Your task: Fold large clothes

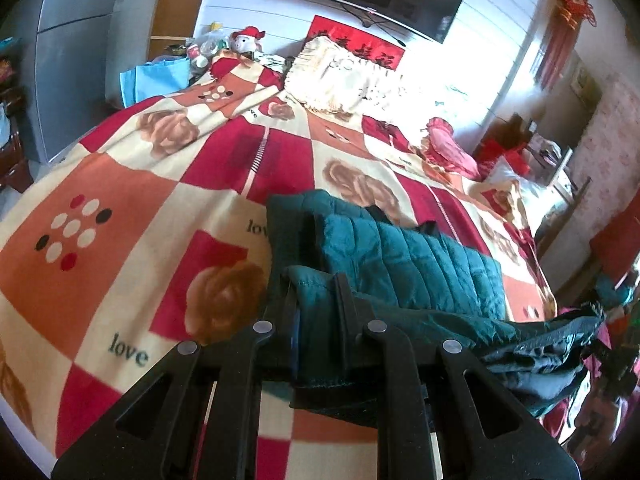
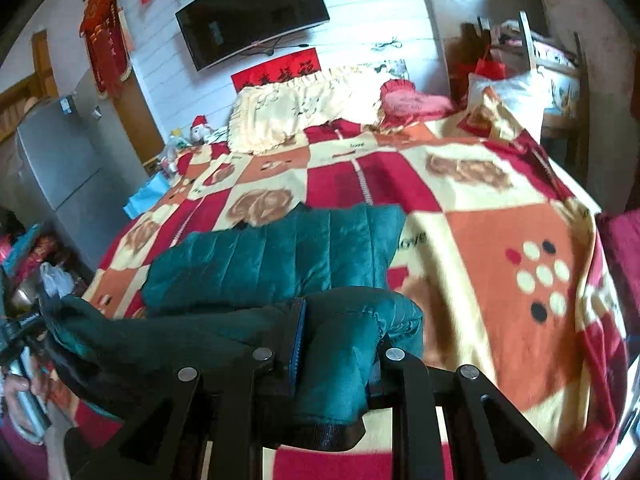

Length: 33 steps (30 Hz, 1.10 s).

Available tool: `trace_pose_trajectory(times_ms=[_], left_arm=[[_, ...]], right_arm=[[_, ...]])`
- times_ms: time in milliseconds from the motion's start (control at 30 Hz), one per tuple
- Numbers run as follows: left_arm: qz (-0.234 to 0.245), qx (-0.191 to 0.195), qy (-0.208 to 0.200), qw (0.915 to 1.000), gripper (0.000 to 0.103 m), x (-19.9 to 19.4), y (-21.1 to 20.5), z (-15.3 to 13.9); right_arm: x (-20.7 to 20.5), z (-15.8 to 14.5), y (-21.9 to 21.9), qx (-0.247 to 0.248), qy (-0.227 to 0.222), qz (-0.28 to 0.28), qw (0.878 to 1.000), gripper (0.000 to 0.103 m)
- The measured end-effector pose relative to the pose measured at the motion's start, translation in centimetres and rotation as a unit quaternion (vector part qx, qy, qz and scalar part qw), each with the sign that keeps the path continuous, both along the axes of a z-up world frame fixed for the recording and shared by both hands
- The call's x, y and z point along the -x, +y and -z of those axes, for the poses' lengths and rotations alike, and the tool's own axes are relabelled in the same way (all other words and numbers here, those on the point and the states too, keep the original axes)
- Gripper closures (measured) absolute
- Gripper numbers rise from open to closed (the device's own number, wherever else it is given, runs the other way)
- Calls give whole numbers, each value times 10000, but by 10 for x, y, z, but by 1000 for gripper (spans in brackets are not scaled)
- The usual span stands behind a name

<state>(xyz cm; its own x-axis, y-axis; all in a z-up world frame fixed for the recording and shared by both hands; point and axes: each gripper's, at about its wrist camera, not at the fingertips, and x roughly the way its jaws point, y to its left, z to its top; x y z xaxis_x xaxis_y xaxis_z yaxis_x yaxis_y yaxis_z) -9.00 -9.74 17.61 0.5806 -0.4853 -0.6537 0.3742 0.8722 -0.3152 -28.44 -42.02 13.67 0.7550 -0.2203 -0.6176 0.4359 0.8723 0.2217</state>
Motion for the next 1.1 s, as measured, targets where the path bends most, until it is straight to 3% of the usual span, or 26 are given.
trace_pose_trajectory(times_ms=[433,733,867,933,1000,1100], left_arm=[[-416,-366,141,9984,90,-93,-50,18],[-628,-706,247,9952,89,-148,-85,56],[-684,-862,534,9925,88,-166,-93,81],[-695,-686,784,9921,87,-173,-89,88],[-679,-269,1009,9922,85,-178,-78,88],[-547,231,1281,9900,80,-181,-62,80]], right_arm=[[-91,7,-54,95,368,449,9983,84],[-147,41,-94,-140,598,698,9957,84],[-168,63,-112,-554,541,863,9933,84],[-175,80,-123,-1052,414,841,9900,79],[-173,84,-130,-1365,187,816,9871,74],[-163,73,-132,-1585,-182,646,9851,56]])
